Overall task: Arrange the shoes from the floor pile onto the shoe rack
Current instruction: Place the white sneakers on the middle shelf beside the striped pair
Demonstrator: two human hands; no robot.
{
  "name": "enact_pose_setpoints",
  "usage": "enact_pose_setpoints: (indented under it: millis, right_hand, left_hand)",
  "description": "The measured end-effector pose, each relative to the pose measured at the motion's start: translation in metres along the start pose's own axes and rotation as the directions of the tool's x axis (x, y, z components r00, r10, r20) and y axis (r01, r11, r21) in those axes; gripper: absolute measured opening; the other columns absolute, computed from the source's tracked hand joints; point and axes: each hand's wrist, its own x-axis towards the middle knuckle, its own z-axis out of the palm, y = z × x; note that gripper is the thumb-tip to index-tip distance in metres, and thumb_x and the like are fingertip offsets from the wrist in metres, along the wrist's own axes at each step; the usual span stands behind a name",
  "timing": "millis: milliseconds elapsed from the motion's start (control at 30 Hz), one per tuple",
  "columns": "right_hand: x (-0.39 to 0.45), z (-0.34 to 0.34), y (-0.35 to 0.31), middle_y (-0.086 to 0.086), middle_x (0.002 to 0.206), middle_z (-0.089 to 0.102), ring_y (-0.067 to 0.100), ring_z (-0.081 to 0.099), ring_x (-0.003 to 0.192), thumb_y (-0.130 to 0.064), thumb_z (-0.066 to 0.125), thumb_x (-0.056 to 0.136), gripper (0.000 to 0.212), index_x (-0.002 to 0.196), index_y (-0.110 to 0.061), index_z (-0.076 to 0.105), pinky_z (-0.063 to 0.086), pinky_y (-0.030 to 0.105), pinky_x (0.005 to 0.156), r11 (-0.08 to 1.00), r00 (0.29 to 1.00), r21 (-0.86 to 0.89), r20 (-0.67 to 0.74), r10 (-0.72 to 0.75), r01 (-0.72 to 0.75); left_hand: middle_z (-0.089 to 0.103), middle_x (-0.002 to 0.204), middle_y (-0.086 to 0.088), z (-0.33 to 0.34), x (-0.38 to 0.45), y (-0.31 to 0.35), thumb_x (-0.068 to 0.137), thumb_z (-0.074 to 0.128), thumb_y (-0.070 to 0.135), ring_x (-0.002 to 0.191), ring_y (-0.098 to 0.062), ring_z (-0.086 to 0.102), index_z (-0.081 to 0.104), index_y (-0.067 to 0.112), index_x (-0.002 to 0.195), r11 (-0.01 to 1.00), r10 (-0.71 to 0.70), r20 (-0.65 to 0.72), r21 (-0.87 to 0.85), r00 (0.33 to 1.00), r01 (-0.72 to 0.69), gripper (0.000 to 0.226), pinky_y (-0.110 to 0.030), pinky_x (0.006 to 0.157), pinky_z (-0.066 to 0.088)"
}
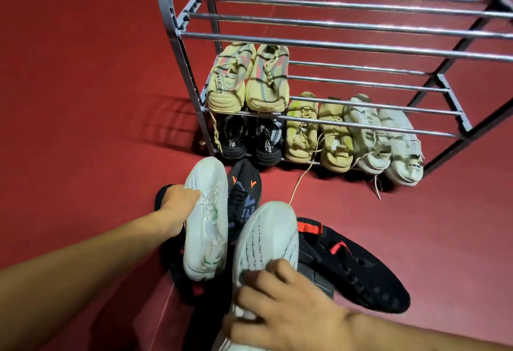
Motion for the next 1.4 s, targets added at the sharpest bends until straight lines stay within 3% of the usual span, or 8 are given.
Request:
enact_pose_setpoints:
  millis: [267, 433, 533, 633, 800, 1067, 1267, 1400]
  right_hand:
    - [-0.06, 0.024, 0.087, -0.003, 0.122, 0.058, 0.025, 0.054, 0.123, -0.017, 0.053, 0.089, 0.043, 0.132, -0.027, 0.054, 0.038, 0.04, 0.089, 0.997, 0.945, -0.065, 0.322, 0.064, -0.046]
    - [-0.054, 0.031, 0.099, 0.0, 0.144, 0.048, 0.022, 0.032, 0.148, -0.005, 0.062, 0.076, 0.07, 0.141, -0.027, 0.051, 0.04, 0.038, 0.109, 0.943, 0.885, 0.248, 0.457, 0.089, -0.223]
    - [-0.053, 0.028, 0.097, 0.002, 0.133, 0.059, 0.016, 0.049, 0.135, 0.01, 0.052, 0.073, 0.056, 0.119, -0.016, 0.068, 0.043, 0.034, 0.109, 0.679, 0.883, 0.566, 0.333, 0.331, -0.468]
    - [-0.047, 0.015, 0.091, -0.006, 0.097, 0.068, 0.01, 0.064, 0.094, 0.011, 0.05, 0.074, 0.037, 0.091, -0.016, 0.069, 0.049, 0.028, 0.082, 0.241, 0.616, 0.737, 0.287, 0.733, -0.631]
    - [-0.027, 0.006, 0.082, 0.01, 0.08, 0.061, 0.017, 0.056, 0.076, -0.024, 0.061, 0.086, 0.021, 0.084, -0.003, 0.058, 0.045, 0.033, 0.072, -0.43, 0.269, 0.836, 0.525, 0.807, -0.341]
    - [-0.058, 0.005, 0.099, -0.004, 0.066, 0.063, 0.018, 0.057, 0.067, -0.028, 0.063, 0.09, 0.024, 0.073, -0.013, 0.058, 0.043, 0.026, 0.06, -0.02, 0.164, 0.321, 0.536, 0.828, -0.947]
    - [-0.059, -0.003, 0.077, 0.006, 0.062, 0.072, 0.021, 0.063, 0.048, -0.064, 0.059, 0.085, 0.06, 0.073, -0.006, 0.068, 0.047, 0.028, 0.046, -0.184, 0.023, 0.137, 0.857, 0.514, -0.973]
    - [-0.054, 0.007, 0.069, 0.008, 0.078, 0.076, 0.022, 0.069, 0.065, -0.047, 0.063, 0.092, 0.045, 0.083, -0.004, 0.069, 0.055, 0.037, 0.063, -0.06, 0.128, 0.221, 0.741, 0.659, -0.973]
  left_hand:
    - [0.075, 0.098, -0.025, -0.008, -0.022, 0.013, 0.09, 0.065, 0.004, 0.08, -0.035, 0.071, 0.073, 0.001, 0.096, 0.988, 0.047, 0.234, -0.156, 0.971, -0.011, 0.011, -0.046, 0.077, 0.058]
    - [0.074, 0.097, -0.025, 0.022, -0.066, 0.02, 0.092, 0.059, -0.005, 0.081, -0.033, 0.07, 0.069, -0.004, 0.103, 0.978, 0.133, 0.4, -0.202, 0.907, -0.054, 0.015, -0.046, 0.081, 0.056]
    - [0.072, 0.106, -0.029, 0.04, -0.086, 0.028, 0.094, 0.058, -0.004, 0.093, -0.041, 0.071, 0.067, -0.005, 0.109, 0.961, 0.169, 0.444, -0.272, 0.88, -0.047, 0.018, -0.051, 0.086, 0.056]
    - [0.068, 0.112, -0.033, 0.057, -0.101, 0.04, 0.094, 0.058, -0.002, 0.102, -0.047, 0.068, 0.066, -0.007, 0.112, 0.934, 0.191, 0.436, -0.356, 0.879, -0.026, 0.021, -0.06, 0.093, 0.051]
    - [0.075, 0.095, -0.021, 0.084, -0.121, 0.057, 0.095, 0.058, 0.003, 0.082, -0.032, 0.07, 0.069, 0.003, 0.105, 0.889, 0.21, 0.392, -0.458, 0.896, -0.008, 0.015, -0.042, 0.074, 0.057]
    - [0.078, 0.093, -0.006, 0.072, -0.095, 0.039, 0.074, 0.066, 0.031, 0.093, -0.036, 0.072, 0.073, 0.024, 0.093, 0.892, 0.277, 0.123, -0.403, 0.953, -0.207, 0.021, -0.055, 0.088, 0.057]
    - [0.072, 0.106, 0.001, 0.047, -0.057, -0.012, 0.097, 0.058, 0.03, 0.101, -0.027, 0.067, 0.068, 0.022, 0.11, 0.971, 0.233, 0.101, 0.035, 0.967, -0.237, 0.018, -0.041, 0.09, 0.054]
    - [0.068, 0.119, 0.008, 0.036, -0.059, -0.046, 0.089, 0.07, 0.034, 0.109, -0.018, 0.065, 0.057, 0.025, 0.13, 0.874, 0.263, 0.3, 0.33, 0.917, -0.358, 0.044, -0.033, 0.092, 0.052]
